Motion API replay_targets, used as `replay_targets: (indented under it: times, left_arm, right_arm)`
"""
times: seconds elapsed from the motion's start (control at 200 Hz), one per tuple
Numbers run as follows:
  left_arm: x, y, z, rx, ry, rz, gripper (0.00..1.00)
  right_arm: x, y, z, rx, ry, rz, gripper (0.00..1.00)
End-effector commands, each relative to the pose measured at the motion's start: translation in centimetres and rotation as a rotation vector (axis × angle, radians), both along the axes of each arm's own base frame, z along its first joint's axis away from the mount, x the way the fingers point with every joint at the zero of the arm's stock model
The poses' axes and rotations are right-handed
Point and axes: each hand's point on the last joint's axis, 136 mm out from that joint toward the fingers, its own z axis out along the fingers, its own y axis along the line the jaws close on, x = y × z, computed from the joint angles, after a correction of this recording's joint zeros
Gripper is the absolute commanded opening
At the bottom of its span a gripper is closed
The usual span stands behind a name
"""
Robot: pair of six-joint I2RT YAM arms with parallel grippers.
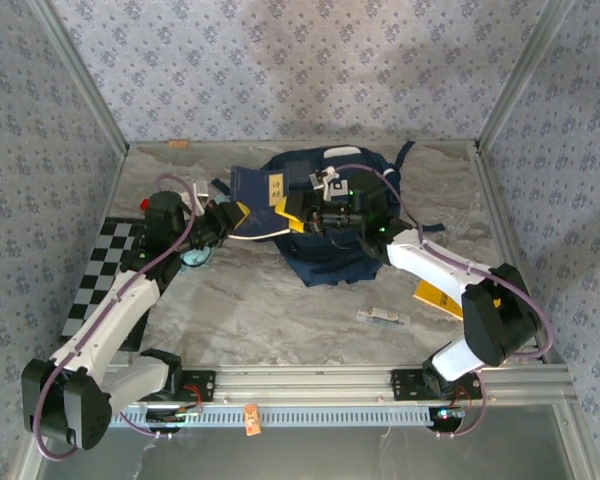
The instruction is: Pack the student bag
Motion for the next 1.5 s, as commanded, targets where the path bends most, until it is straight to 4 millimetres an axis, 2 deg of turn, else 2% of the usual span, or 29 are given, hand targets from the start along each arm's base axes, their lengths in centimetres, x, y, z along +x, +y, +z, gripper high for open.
replay_targets:
  times: [0.0,0.325,0.4,0.5,0.56,0.655,0.76,0.905,1.074,1.164,1.354,1.494]
  left_arm:
    - [-0.3,-0.4,2.2,0.008,-0.076,-0.023,0.0]
    - [-0.3,-1.1,2.3,0.025,-0.089,-0.039,0.0]
    - [-0.4,-1.2,2.5,0.039,-0.1,-0.053,0.1]
    - [-0.8,-0.5,2.0,0.145,-0.099,-0.053,0.37]
    - [-0.8,0.4,1.7,0.239,-0.113,-0.037,0.49]
    - [-0.8,1.4,0.6,0.376,-0.12,-0.032,0.59]
    - [-0.5,0.9,-0.9,0.542,-0.153,-0.086,0.65]
    - [-0.1,-2.2,-3.4,0.747,-0.229,-0.24,0.66]
    - [-0.1,-7.9,-5.5,0.938,-0.408,-0.443,0.66]
    - [0.1,-10.9,-6.5,0.975,-0.481,-0.528,0.66]
    - [0.6,-16.1,-9.1,1.116,-0.614,-0.697,0.65]
    - [1.8,-18.9,-11.2,1.171,-0.648,-0.767,0.62]
  right_arm:
    - [0.3,0.1,0.2,-0.009,-0.035,0.014,0.35]
    - [0.6,-0.9,-1.3,-0.078,-0.021,-0.002,0.02]
    - [0.5,-1.3,-1.3,-0.1,-0.031,-0.006,0.0]
    - [0.3,-2.7,-1.6,-0.181,-0.064,-0.025,0.0]
    - [0.0,-3.9,-1.8,-0.251,-0.088,-0.042,0.0]
    - [-0.6,-6.2,-2.7,-0.375,-0.094,-0.074,0.0]
    - [-1.4,-9.3,-3.6,-0.489,-0.081,-0.119,0.0]
    - [-3.3,-13.9,-4.8,-0.612,-0.03,-0.18,0.0]
    - [-5.5,-19.2,-5.6,-0.698,0.043,-0.296,0.0]
    - [-6.4,-21.6,-5.9,-0.706,0.087,-0.369,0.0]
    - [-7.9,-25.5,-6.9,-0.75,0.168,-0.467,0.0]
    - [-8.2,-27.1,-7.5,-0.743,0.218,-0.52,0.0]
